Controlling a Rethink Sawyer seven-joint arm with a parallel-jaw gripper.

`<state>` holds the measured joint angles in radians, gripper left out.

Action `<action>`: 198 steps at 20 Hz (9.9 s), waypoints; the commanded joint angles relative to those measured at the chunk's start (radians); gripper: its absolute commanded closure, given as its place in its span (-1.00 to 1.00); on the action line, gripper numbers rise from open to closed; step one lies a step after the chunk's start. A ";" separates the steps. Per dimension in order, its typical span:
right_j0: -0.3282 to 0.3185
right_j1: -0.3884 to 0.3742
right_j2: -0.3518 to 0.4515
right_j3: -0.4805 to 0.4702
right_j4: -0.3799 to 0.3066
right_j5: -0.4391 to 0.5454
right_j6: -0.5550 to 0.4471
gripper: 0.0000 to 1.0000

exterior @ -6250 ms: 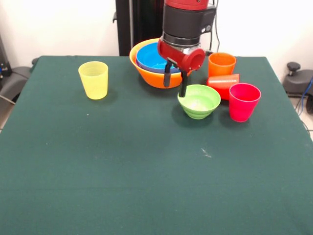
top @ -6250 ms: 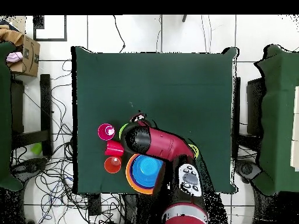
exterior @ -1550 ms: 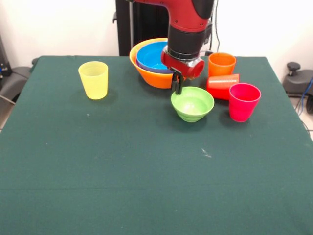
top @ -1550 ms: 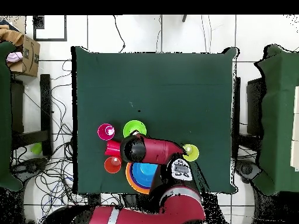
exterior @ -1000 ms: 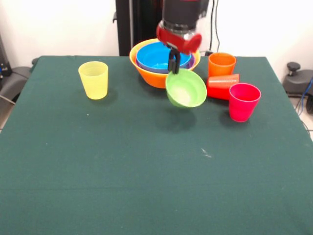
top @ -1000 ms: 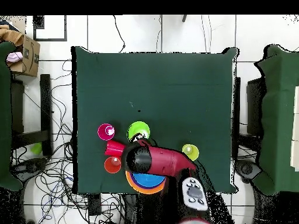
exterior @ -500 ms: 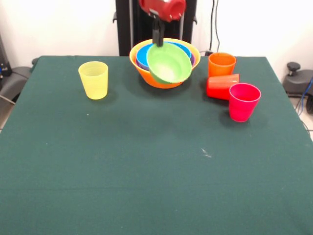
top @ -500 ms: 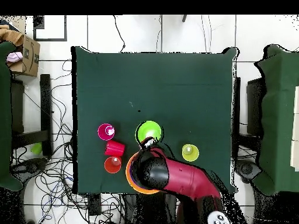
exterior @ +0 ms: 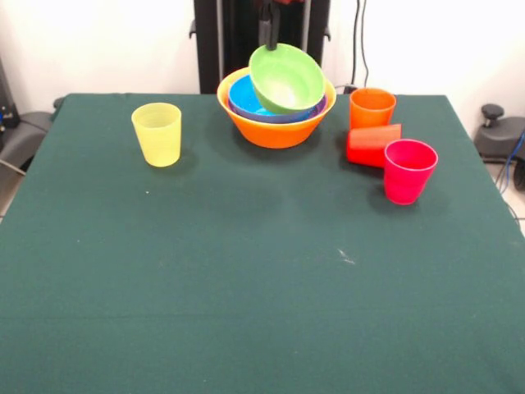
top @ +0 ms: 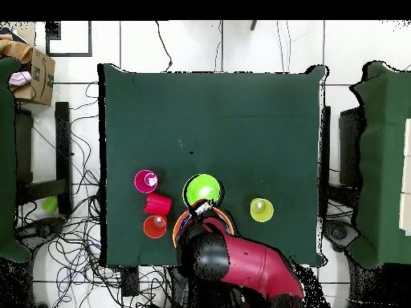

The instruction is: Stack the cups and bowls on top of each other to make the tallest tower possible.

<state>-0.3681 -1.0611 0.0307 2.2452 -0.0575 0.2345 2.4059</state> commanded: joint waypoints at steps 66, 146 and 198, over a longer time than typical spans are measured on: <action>-0.047 0.101 -0.046 0.136 -0.365 -0.110 0.037 -1.00; 0.127 0.641 -0.239 -0.154 -0.377 -0.440 0.050 -1.00; 0.074 0.245 -0.002 -0.031 -0.189 -0.109 0.081 -1.00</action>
<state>-0.3073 -0.7378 -0.1056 2.2100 -0.3266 -0.0416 2.4059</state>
